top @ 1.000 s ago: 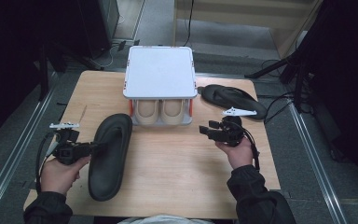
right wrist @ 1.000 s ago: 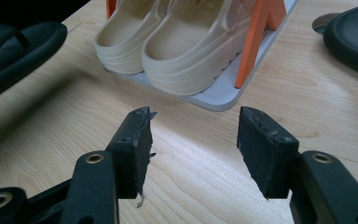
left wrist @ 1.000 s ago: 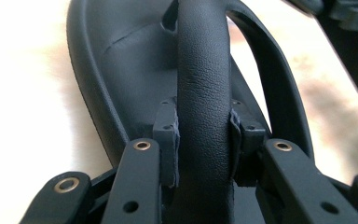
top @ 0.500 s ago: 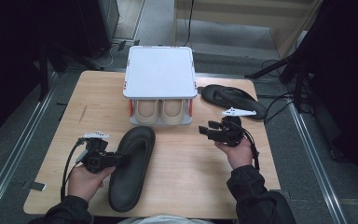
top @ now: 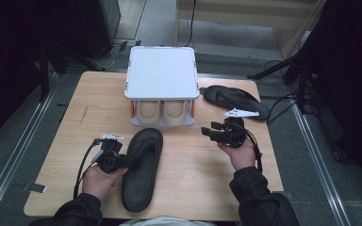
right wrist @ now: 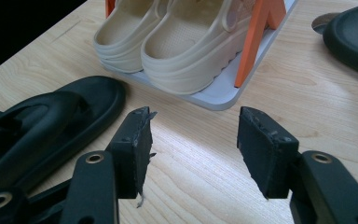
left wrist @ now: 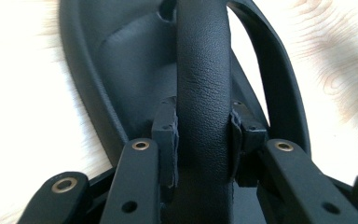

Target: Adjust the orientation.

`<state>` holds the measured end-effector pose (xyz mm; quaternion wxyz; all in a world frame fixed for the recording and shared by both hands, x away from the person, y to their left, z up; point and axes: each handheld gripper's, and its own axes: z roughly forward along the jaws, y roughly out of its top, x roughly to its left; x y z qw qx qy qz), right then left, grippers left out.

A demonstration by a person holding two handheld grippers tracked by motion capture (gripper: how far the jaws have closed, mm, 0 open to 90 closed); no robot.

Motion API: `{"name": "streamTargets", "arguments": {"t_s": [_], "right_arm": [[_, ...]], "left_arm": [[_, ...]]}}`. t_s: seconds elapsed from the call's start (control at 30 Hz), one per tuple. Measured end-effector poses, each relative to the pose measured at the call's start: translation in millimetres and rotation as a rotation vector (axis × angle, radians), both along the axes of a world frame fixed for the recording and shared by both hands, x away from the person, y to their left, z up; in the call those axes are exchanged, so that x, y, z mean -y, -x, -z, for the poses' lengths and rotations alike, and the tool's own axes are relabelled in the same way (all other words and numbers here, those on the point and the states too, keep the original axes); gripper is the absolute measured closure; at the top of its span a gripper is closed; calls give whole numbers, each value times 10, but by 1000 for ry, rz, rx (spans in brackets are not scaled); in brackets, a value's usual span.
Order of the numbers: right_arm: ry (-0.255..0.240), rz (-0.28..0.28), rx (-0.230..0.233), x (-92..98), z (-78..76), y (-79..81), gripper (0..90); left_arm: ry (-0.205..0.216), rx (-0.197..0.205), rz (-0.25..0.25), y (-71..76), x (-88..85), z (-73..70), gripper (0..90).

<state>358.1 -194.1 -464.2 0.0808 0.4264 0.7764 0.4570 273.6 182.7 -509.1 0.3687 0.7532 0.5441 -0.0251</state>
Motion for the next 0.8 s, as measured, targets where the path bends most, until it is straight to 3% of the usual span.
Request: {"name": "streamTargets", "arguments": {"t_s": [0.27, 0.3, 0.53, 0.8], "right_arm": [[-3, 4, 2, 18, -7, 1, 455], [-2, 4, 3, 23, -8, -2, 455], [2, 9, 8, 34, -16, 3, 455], [12, 16, 9, 100, -30, 2, 459]], "left_arm": [[19, 0, 5, -40, 93, 34, 662], [21, -6, 12, -43, 94, 40, 625], [-18, 5, 60, -30, 135, 24, 546], [22, 30, 55, -22, 20, -113, 470]]}}
